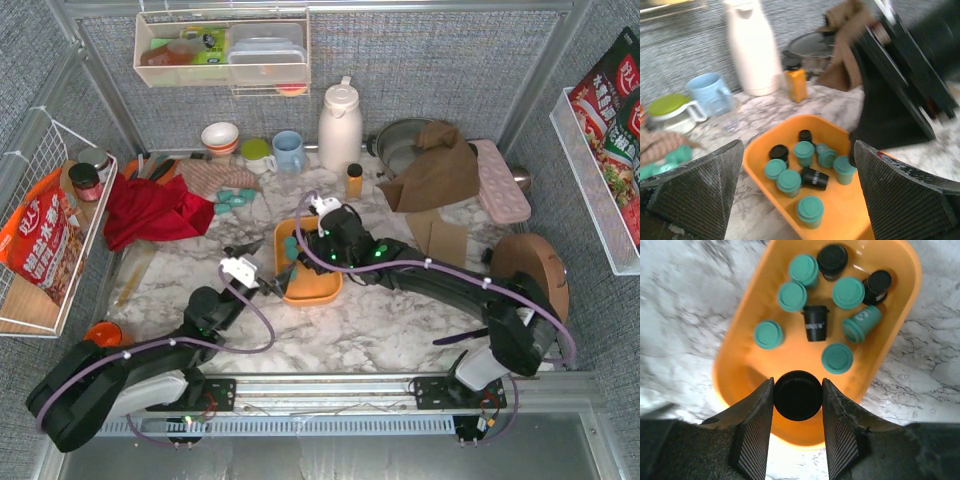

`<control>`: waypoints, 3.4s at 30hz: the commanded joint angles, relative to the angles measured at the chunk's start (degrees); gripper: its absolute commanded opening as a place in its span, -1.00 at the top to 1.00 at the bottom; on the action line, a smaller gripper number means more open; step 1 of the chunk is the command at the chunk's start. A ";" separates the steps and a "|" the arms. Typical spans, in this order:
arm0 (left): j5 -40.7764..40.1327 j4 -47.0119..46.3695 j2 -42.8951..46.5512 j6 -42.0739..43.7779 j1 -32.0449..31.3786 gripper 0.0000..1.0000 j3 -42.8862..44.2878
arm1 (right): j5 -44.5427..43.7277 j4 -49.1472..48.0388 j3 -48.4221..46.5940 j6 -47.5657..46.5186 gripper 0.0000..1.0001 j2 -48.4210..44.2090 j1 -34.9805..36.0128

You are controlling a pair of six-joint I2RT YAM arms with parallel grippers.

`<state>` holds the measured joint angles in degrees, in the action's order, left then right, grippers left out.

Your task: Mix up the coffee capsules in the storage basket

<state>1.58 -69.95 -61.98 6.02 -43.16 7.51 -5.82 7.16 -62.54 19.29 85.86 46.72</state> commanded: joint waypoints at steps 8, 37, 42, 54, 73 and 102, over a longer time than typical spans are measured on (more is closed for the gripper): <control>-36.36 9.59 11.21 -11.75 0.09 -0.98 -2.01 | -6.92 -0.91 -0.89 -8.48 0.44 10.84 4.24; -46.14 17.31 5.85 -18.46 1.40 -0.98 4.54 | -13.71 0.32 -1.83 -14.07 -0.98 3.83 5.56; -46.33 21.01 3.37 -19.20 2.51 -0.98 8.01 | -24.91 -6.55 3.83 -18.35 -0.98 -4.42 5.56; -33.47 47.98 -8.98 -32.85 14.85 -0.99 28.65 | -30.72 -20.14 21.97 -13.48 -0.98 -19.25 -0.57; -41.10 94.99 -50.43 -73.19 26.46 -0.76 78.81 | -27.37 -19.65 24.17 -13.50 -0.98 -21.36 -1.93; -35.54 104.88 -62.46 -103.85 30.75 -0.42 86.19 | -24.96 -18.90 23.72 -12.53 -0.98 -19.77 -3.04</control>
<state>-34.30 29.76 -122.89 -94.94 -12.34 90.98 -31.03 -10.66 -38.59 5.91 66.04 43.79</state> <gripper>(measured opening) 0.730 0.990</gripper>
